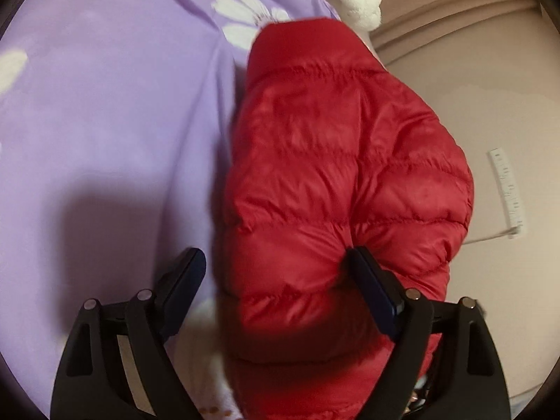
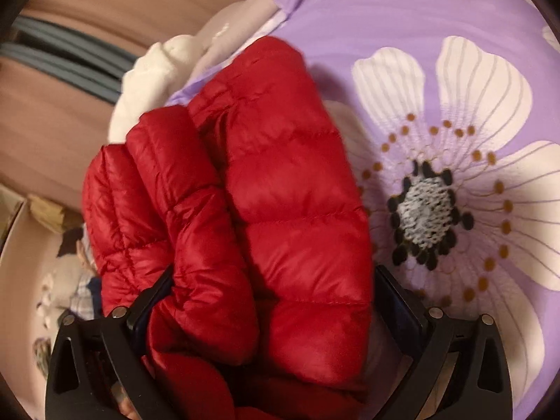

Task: Fold large clothes
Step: 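Lift the folded red jacket bundle off the duvet with both tools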

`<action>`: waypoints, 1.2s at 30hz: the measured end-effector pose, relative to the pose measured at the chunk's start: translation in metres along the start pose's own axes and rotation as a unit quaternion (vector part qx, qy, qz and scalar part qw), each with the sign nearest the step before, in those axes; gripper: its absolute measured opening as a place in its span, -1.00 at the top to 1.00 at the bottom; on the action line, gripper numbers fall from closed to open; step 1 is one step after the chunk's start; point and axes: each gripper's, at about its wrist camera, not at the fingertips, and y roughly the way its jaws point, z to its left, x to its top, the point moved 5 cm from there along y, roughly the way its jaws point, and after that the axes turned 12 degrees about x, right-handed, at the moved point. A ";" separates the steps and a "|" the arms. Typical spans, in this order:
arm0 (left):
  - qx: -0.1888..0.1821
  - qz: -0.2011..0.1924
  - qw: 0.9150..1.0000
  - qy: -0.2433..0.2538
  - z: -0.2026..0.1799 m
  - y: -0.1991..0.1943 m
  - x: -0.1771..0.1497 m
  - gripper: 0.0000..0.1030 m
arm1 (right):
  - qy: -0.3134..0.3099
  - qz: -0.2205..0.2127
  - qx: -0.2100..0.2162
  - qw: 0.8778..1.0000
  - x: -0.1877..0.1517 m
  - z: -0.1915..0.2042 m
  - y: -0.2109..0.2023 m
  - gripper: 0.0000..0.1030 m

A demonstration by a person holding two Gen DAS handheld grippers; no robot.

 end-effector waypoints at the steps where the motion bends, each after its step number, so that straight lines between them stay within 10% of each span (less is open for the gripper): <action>1: -0.016 0.007 1.000 -0.005 0.000 0.002 -0.001 -0.71 | 0.013 0.006 0.021 1.000 -0.002 0.001 0.003 -0.98; 6: -0.094 0.051 0.994 0.019 -0.017 0.010 -0.009 -0.99 | 0.027 0.019 0.058 0.998 -0.011 0.006 0.016 -0.98; 24: -0.040 -0.007 0.997 0.064 -0.028 0.022 -0.013 -0.74 | -0.047 -0.006 0.000 0.999 -0.007 0.020 0.029 -0.47; 36: -0.010 -0.085 0.981 0.174 -0.064 -0.055 -0.025 -0.47 | -0.033 -0.040 0.075 0.996 -0.015 0.041 0.002 -0.24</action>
